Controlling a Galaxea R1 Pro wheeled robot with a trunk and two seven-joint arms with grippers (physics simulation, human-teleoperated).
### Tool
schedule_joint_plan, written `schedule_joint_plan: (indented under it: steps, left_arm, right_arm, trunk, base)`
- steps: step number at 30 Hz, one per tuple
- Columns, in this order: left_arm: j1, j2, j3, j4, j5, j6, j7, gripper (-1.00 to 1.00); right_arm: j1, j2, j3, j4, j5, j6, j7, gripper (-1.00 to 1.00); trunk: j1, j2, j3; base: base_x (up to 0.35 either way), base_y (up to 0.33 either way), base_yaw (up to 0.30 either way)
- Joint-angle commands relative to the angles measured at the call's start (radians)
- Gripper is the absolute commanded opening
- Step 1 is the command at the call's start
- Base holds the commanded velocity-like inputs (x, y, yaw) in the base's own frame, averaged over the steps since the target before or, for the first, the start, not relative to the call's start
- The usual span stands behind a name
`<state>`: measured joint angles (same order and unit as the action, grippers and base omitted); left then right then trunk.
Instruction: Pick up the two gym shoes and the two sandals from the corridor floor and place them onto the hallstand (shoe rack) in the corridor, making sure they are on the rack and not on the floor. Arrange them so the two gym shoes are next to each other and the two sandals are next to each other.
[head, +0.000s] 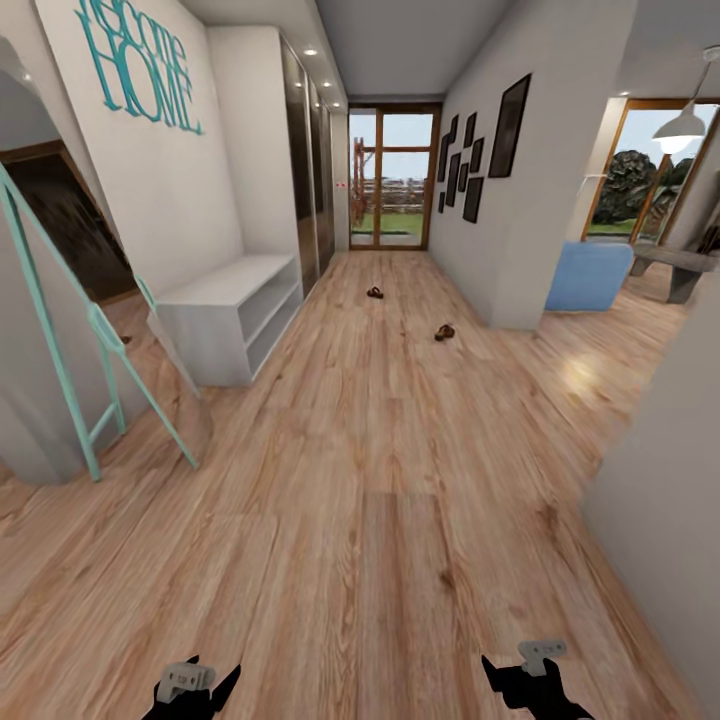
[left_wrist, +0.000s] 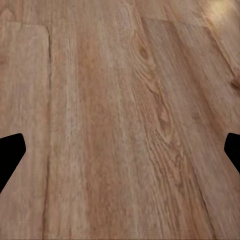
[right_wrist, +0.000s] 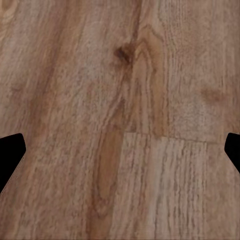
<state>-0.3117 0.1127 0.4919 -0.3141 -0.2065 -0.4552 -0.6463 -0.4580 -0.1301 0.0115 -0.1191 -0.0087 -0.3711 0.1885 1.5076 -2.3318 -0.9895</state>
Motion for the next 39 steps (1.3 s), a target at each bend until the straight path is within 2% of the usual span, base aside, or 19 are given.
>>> schedule_joint_plan:
  steps: [1,39]
  left_arm:
    - [-0.001,-0.001,0.009,0.000,-0.009,-0.005,-0.004,1.00]
    - [0.019,-0.002,0.011,-0.003,-0.004,-0.007,-0.004,1.00]
  right_arm:
    - [-0.001,0.000,0.001,0.001,-0.001,-0.003,0.003,1.00]
    - [-0.001,0.003,0.001,0.002,-0.001,-0.003,0.004,1.00]
  trunk:
    - [0.000,0.000,-0.001]
    - [0.000,0.000,-0.001]
  base:
    - [0.337,0.000,0.000]
    - [0.337,0.000,0.000]
